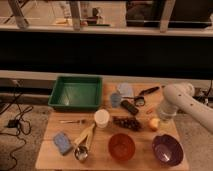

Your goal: Place apple in paper cup

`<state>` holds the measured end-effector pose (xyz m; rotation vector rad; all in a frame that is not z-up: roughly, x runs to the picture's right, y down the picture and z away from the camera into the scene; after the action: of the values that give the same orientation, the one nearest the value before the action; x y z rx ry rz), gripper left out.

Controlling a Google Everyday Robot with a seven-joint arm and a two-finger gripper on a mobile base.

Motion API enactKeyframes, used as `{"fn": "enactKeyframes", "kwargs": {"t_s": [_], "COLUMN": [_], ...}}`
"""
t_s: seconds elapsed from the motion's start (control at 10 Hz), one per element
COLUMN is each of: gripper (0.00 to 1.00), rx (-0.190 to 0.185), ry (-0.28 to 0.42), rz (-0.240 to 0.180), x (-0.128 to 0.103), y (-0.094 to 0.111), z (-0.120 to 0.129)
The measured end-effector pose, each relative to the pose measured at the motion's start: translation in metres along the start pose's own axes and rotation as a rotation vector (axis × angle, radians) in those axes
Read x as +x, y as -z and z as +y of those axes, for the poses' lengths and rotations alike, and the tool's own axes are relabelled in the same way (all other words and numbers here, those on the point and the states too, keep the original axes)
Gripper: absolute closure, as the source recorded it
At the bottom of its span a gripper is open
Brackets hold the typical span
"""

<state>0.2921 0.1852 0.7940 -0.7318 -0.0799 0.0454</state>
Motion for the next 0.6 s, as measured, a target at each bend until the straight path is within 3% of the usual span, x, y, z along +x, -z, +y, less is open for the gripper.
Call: {"fn": "enactKeyframes", "kwargs": {"t_s": [0.3,0.6], "gripper": [0.20,0.20], "rx": [0.008,0.005], "ry": [0.034,0.030], "rz": [0.030,0.060], "x": [-0.012,-0.003], "y": [-0.002,-0.002], "z": [-0.012,-0.023]}}
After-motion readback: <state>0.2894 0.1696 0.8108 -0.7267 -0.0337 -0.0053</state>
